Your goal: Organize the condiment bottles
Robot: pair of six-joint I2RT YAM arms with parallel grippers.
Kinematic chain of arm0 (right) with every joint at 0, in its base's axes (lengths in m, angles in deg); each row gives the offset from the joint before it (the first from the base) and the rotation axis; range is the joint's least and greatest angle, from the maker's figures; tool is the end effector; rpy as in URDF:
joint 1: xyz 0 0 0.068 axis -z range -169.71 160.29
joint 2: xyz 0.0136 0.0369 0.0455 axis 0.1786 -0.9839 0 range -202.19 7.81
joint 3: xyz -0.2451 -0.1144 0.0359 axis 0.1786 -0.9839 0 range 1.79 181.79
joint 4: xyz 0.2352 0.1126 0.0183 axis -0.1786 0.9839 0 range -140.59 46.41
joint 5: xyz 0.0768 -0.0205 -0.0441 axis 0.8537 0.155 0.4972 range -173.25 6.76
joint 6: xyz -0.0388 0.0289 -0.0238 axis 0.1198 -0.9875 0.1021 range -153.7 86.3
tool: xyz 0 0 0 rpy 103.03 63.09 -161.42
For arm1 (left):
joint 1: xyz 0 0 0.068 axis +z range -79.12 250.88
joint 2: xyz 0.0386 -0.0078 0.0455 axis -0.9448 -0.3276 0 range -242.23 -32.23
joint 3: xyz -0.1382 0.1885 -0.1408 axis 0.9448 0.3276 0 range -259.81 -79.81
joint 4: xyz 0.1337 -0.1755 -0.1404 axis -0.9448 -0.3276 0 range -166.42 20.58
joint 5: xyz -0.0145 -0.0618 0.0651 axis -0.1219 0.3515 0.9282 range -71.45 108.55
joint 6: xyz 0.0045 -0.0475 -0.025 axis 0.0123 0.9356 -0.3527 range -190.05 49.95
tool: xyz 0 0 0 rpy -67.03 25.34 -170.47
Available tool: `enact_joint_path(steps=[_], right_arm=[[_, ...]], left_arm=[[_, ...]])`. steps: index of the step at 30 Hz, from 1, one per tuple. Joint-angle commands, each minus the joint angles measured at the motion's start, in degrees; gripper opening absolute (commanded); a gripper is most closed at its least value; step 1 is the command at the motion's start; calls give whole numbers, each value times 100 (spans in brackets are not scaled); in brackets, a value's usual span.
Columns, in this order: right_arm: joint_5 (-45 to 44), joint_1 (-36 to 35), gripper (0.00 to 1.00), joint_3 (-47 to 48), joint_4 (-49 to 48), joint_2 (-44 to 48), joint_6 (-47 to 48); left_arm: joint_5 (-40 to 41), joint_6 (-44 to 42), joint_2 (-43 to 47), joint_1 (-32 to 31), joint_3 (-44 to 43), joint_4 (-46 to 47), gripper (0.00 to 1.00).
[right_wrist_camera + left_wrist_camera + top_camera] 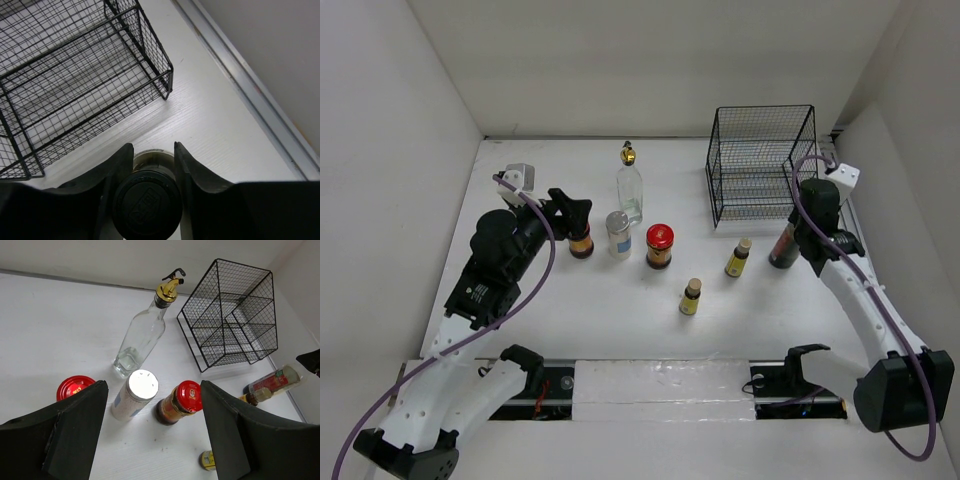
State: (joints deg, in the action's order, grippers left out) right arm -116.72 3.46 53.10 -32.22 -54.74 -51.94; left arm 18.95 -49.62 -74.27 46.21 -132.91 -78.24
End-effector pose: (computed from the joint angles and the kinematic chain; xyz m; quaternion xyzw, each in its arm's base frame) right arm 0.2410 0.0090 0.3077 0.2264 0.8092 -0.1385 0.5242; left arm 0.1477 -0.0676 0.4006 0.0231 0.6928 -0.2742 0.6666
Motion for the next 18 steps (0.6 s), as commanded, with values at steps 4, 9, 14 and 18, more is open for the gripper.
enact_joint_path(steps=[4, 9, 14, 18], right_arm=[[-649, -274, 28, 266, -290, 347, -83], [-1099, -889, 22, 677, -124, 848, -22], [-1258, -1443, 18, 1310, 149, 1130, 206], [-952, -1716, 18, 2049, 10, 955, 452]], left_arm=[[-146, -56, 21, -12, 2, 293, 70], [-146, -56, 21, -12, 2, 346, 70], [-199, -56, 73, -12, 2, 346, 70], [-199, -56, 73, -12, 2, 346, 70]])
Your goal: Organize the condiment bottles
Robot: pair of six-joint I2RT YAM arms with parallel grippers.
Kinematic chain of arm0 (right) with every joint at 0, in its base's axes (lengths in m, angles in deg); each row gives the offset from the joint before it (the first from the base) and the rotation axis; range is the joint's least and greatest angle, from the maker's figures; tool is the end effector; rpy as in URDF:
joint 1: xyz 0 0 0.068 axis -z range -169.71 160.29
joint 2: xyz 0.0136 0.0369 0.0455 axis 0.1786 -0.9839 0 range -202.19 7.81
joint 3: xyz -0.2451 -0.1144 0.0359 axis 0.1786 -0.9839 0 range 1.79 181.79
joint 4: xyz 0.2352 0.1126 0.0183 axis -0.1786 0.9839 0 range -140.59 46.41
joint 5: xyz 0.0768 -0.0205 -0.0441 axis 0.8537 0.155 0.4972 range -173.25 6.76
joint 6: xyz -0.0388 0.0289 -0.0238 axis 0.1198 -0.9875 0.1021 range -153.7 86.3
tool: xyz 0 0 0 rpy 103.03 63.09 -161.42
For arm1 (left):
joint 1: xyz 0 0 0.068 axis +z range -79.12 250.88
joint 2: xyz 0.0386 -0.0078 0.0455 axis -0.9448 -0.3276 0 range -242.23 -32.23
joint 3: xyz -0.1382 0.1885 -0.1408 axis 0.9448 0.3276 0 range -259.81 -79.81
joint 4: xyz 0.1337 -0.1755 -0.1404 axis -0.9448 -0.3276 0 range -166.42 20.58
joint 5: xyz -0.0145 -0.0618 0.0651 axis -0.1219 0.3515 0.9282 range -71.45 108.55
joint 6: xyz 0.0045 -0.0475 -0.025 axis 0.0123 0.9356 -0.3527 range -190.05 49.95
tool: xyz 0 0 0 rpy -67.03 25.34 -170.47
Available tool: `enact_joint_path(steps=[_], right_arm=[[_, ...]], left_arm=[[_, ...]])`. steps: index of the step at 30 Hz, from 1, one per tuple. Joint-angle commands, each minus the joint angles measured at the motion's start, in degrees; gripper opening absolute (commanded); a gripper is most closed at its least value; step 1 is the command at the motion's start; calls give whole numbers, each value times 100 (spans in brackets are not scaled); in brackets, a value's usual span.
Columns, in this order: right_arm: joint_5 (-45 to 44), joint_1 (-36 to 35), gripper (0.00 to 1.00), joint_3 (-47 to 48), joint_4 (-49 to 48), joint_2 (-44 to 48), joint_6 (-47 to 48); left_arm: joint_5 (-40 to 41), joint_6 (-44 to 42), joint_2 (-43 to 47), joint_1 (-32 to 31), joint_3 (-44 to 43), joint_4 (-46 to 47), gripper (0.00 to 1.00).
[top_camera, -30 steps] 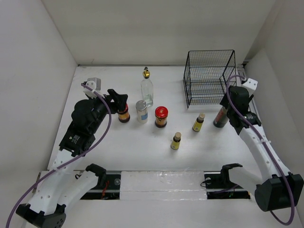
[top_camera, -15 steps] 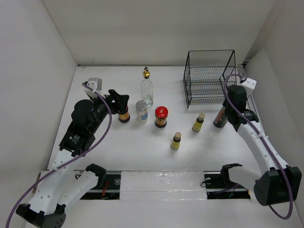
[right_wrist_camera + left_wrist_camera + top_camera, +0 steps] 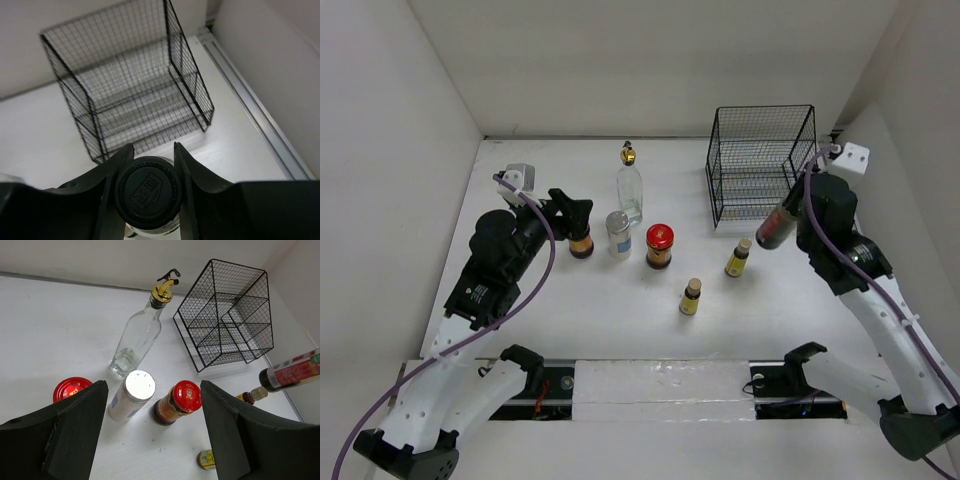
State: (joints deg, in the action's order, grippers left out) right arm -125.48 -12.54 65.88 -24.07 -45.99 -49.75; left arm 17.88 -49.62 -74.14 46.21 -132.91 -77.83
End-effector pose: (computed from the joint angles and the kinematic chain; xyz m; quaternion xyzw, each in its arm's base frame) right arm 0.1851 0.0519 0.4013 0.1717 0.7576 -0.0854 0.6240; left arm 0.1468 -0.0679 0.4017 0.0297 0.6891 -0.2814 0.6672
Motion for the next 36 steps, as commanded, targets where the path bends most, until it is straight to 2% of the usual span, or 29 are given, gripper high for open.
enact_joint_path(steps=[1, 4, 7, 9, 13, 14, 19, 23, 31, 36], right_arm=[[48, -116, 18, 997, -946, 28, 313], [496, -47, 18, 1542, -1149, -445, 629], [402, -46, 18, 2299, -1289, -1122, 981], [401, 155, 17, 2798, -1352, -1639, 1060], [1032, 586, 15, 3564, -1632, -2430, 1288], [1294, 665, 15, 3749, -1633, -2607, 1289], [1447, 938, 12, 5136, -1457, -3513, 1490], [1552, 1105, 11, 5884, -1237, -4058, 1561], [1789, 1589, 10, 6413, -1185, -4577, 1561], [1842, 1764, 10, 6414, -1456, -4762, 1561]], left_arm=[[-92, -56, 60, -12, 2, 304, 70], [-92, -56, 60, -12, 2, 304, 70], [-92, -56, 122, -12, 2, 304, 70], [-92, -56, 122, -12, 2, 304, 70], [-214, -56, 122, -12, 54, 357, 70], [-215, -56, 122, -12, 54, 357, 70], [-215, -56, 183, -12, 54, 357, 70], [-267, -56, 183, -12, 54, 357, 70], [-267, -56, 183, -12, 54, 357, 70], [-267, -56, 183, -12, 54, 357, 70]])
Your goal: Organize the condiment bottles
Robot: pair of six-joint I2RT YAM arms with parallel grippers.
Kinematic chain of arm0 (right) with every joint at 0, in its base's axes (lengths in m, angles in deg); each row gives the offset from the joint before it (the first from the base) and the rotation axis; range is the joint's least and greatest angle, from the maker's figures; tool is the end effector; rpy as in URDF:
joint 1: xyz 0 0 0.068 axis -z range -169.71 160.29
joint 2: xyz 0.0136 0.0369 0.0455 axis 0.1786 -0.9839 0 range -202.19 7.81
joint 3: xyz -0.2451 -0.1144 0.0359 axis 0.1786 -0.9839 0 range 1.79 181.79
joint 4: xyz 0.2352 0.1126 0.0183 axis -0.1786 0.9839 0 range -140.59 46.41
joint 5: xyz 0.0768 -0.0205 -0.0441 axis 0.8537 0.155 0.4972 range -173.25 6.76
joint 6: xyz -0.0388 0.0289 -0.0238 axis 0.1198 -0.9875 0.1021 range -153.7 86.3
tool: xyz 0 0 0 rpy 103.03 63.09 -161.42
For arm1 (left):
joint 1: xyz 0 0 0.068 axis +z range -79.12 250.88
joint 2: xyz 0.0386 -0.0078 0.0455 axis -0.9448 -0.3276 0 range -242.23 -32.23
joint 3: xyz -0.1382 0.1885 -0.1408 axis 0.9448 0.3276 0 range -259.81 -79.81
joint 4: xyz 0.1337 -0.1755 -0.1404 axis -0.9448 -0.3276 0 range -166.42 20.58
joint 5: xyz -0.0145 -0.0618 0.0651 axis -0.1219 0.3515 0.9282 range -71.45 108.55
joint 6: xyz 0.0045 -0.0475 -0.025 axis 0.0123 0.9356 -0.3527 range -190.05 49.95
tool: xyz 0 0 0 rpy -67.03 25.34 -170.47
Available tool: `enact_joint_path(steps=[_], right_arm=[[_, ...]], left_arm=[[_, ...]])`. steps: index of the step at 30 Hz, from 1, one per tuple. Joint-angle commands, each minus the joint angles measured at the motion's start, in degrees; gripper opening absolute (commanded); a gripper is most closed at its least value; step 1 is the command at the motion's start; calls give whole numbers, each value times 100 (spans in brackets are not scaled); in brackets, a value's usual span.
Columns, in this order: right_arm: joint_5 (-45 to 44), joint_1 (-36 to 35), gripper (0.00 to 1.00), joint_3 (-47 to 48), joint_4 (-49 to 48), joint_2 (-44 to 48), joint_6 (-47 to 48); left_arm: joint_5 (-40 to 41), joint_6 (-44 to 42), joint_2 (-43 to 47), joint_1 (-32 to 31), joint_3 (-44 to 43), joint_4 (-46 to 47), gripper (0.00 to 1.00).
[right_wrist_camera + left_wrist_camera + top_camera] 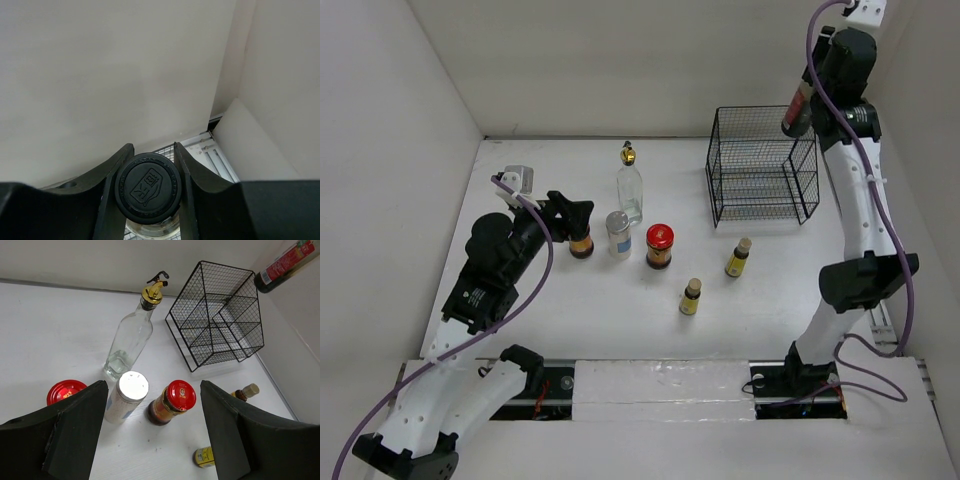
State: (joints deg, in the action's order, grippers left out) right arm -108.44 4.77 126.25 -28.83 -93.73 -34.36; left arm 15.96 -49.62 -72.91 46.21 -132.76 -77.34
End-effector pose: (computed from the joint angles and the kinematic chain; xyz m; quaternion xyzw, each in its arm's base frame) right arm 0.3810 0.0215 0.5250 0.1267 0.6890 -0.1149 0.7043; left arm 0.1408 -0.0665 0.4047 0.0417 0.6785 -0.2954 0.6713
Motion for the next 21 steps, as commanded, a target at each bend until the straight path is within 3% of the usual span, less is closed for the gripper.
enact_joint_path(steps=[1, 21], right_arm=[[137, 112, 10, 446, -1033, -76, 23], [304, 587, 6, 544, -1464, -770, -355]], left_arm=[[-75, -56, 61, -12, 39, 309, 70], [57, -109, -97, -12, 39, 309, 70]])
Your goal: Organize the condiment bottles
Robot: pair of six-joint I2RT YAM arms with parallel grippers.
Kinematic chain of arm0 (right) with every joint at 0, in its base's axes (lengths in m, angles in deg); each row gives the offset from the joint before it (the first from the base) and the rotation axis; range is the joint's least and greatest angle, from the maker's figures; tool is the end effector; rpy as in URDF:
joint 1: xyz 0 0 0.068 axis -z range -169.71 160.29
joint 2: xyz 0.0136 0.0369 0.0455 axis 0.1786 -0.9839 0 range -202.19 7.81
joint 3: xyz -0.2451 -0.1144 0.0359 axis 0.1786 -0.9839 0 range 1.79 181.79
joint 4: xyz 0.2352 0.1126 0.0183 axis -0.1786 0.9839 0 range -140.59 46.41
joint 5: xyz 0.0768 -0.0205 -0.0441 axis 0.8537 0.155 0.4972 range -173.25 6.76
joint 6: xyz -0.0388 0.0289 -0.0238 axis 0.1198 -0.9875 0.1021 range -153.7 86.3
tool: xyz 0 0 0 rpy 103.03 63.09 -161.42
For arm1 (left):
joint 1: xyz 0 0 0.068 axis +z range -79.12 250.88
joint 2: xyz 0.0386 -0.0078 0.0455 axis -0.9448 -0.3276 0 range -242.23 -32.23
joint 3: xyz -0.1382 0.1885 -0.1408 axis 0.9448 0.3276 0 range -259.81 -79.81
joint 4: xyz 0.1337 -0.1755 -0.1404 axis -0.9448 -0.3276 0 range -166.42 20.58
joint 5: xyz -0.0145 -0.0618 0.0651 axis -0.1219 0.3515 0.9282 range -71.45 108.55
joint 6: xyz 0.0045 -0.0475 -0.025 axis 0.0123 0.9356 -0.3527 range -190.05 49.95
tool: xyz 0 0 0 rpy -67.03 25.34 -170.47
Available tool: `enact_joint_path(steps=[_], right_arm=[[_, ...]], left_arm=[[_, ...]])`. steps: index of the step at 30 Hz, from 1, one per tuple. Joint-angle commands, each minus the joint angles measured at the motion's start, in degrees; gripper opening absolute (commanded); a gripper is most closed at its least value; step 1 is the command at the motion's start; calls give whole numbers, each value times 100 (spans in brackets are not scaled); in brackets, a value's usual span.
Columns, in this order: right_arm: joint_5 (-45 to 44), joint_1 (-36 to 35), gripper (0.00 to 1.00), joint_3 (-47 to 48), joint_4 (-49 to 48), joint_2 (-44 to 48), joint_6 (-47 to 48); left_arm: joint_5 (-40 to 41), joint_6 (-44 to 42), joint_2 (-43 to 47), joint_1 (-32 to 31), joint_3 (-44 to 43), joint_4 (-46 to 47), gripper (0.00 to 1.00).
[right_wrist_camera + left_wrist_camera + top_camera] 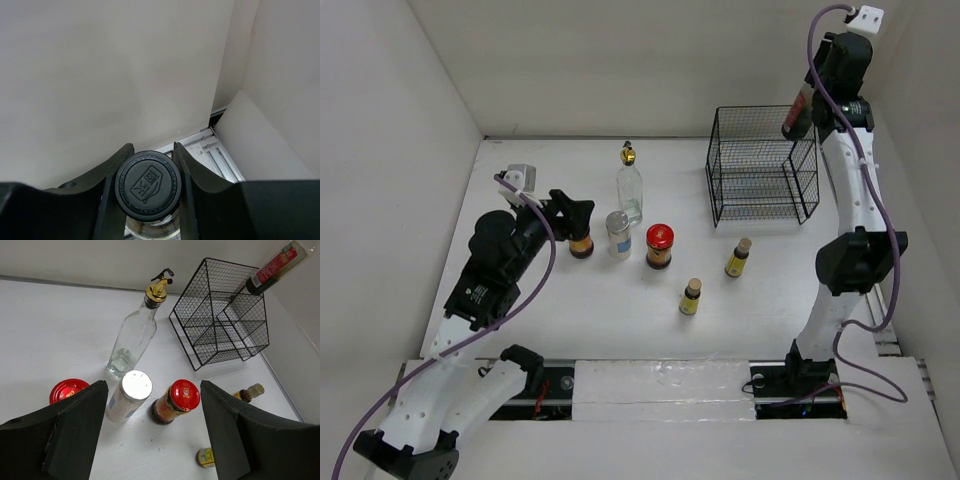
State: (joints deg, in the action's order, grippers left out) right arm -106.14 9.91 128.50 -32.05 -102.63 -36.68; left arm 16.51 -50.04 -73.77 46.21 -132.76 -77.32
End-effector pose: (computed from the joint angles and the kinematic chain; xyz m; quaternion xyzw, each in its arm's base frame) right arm 0.4373 -0.0110 0.4829 0.1535 0.7033 -0.1231 0.6831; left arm 0.1449 -0.0680 0.4027 0.0408 0.6839 -0.2881 0.6690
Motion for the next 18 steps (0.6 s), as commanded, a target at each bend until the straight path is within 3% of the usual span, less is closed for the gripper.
enact_joint_path(steps=[1, 11, 18], right_arm=[[153, 143, 6, 319, -1143, 66, -202], [215, 258, 6, 433, -1450, -180, -484], [347, 258, 6, -277, -1565, -180, -484]], left_arm=[[2, -67, -12, -12, 39, 307, 70], [64, -67, -65, -12, 39, 307, 70], [64, -120, -65, -12, 39, 307, 70]])
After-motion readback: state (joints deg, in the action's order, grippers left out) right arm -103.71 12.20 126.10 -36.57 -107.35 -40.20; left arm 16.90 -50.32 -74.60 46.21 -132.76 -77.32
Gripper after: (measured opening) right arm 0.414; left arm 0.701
